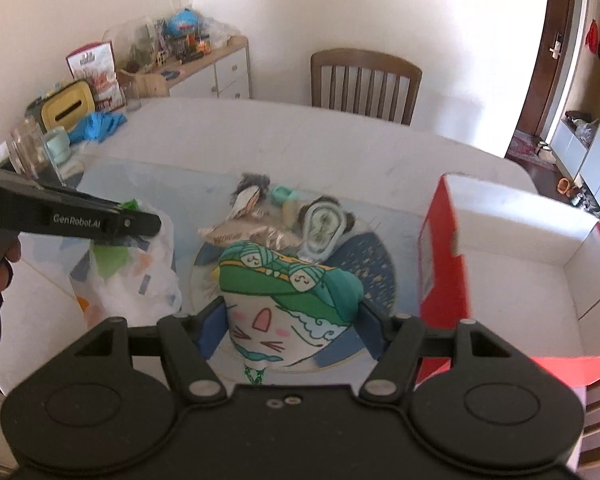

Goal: Organize objects
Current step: 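Carry the bag and the cat pouch with both grippers over the red box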

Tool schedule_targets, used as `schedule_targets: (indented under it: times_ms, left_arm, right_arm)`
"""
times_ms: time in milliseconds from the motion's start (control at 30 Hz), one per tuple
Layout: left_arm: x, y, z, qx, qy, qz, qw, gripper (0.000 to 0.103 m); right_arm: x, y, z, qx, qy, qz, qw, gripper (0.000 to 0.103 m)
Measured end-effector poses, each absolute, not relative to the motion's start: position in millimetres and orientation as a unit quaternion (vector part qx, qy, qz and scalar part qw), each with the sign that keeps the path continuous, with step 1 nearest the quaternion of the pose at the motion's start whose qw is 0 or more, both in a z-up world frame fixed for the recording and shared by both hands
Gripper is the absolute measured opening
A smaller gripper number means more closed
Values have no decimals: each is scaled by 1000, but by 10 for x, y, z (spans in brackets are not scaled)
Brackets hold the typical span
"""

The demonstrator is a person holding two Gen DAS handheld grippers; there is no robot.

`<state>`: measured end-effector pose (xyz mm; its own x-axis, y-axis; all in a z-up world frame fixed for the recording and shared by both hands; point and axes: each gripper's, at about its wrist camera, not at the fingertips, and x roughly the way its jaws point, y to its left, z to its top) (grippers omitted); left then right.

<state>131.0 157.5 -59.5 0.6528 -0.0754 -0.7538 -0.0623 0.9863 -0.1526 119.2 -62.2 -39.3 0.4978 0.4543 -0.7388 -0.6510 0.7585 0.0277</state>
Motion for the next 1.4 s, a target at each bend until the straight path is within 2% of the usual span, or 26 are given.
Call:
schedule_targets:
  times_ms: [333,967,1167,1400]
  left_arm:
    - [1521,1008,-242,-65,402,-37,912,25]
    - [2405,-281,174,-3,378,-80,922,25]
    - [2737,-719,149,17,379,-98,920,25]
    - [3107,-1111,-153,48,403,-99,909,25]
  right_arm:
    - [1545,-1188,3,-123,360,337,861,66]
    - [2356,-2156,175,-134,328,295,887,66]
    - [2596,-2403,94,-144,330,286,888,66]
    - [2760,-2532,-206,-163,349,292,875,67]
